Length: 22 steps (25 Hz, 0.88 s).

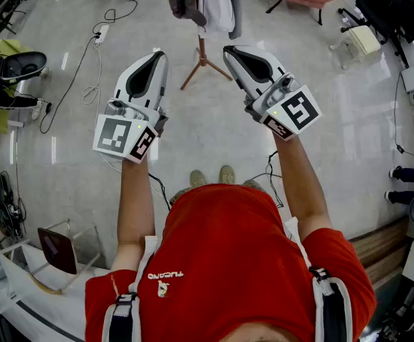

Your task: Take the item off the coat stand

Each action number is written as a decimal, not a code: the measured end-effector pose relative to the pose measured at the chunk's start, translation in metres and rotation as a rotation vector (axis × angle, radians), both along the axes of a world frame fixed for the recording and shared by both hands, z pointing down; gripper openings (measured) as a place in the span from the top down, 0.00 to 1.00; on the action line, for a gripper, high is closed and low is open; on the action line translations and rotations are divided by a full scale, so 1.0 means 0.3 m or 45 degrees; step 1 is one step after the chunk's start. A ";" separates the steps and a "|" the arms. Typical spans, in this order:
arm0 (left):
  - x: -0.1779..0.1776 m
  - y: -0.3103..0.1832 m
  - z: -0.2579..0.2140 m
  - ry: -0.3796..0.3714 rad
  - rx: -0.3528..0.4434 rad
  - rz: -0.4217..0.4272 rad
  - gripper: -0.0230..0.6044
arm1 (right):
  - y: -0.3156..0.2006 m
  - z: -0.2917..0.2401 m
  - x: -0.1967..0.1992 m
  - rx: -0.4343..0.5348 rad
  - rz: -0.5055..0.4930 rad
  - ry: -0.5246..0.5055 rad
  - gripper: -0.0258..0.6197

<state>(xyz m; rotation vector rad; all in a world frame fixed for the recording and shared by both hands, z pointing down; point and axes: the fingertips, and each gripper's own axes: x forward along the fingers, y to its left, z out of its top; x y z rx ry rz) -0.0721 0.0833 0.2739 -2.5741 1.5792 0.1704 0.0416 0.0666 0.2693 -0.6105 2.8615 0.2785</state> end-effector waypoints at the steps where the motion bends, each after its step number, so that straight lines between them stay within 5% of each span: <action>1: -0.005 0.006 0.003 0.000 -0.002 0.002 0.95 | 0.006 0.003 -0.006 -0.009 -0.008 -0.003 0.92; 22: -0.235 -0.112 0.090 0.038 -0.047 0.049 0.95 | -0.061 0.023 -0.157 -0.051 0.087 -0.005 0.92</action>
